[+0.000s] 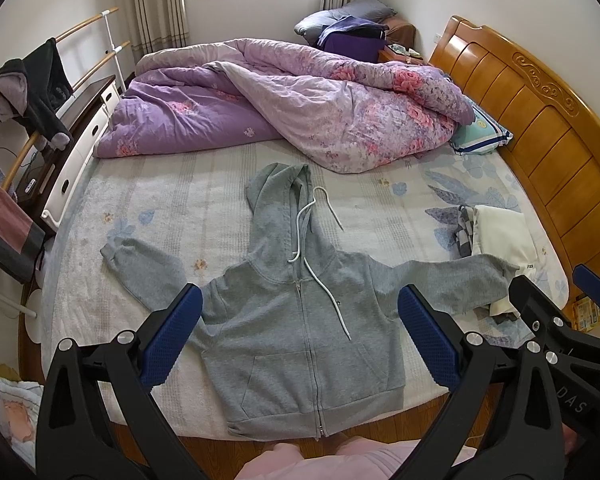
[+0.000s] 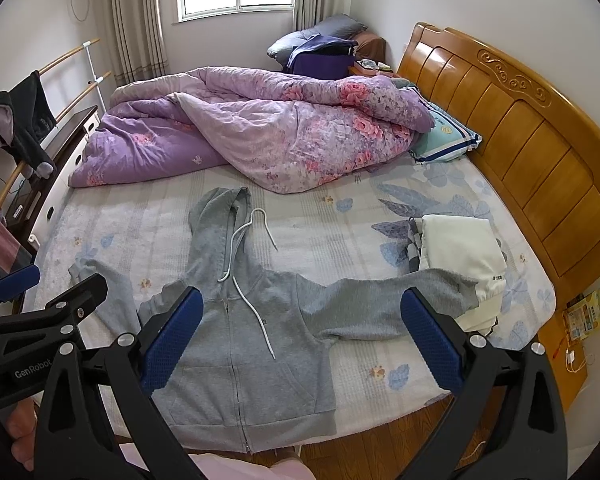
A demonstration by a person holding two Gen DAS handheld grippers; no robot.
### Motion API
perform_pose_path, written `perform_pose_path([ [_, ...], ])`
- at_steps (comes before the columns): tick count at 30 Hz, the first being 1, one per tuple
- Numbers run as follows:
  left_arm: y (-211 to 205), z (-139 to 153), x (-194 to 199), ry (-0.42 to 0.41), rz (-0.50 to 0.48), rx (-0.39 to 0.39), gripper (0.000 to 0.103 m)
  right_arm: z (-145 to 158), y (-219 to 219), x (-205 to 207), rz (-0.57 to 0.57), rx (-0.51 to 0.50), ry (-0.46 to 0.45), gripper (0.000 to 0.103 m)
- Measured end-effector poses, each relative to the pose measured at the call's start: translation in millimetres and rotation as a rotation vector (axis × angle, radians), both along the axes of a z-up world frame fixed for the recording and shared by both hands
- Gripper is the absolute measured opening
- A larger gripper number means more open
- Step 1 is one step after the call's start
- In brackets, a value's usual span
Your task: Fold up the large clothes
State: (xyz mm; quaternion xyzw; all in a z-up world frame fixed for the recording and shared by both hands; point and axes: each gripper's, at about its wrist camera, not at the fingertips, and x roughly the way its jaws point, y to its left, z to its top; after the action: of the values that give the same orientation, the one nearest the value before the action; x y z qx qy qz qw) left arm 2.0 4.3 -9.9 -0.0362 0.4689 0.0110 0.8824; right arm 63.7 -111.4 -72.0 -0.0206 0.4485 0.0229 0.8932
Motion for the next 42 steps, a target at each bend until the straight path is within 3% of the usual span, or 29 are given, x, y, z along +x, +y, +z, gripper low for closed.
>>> perform_pose_path([
  [42,-0.9,-5.6,0.7,0.012,0.001,-0.003,0.098,-6.8,0.4,0.3,-0.008,0.006,0.043,0.096],
])
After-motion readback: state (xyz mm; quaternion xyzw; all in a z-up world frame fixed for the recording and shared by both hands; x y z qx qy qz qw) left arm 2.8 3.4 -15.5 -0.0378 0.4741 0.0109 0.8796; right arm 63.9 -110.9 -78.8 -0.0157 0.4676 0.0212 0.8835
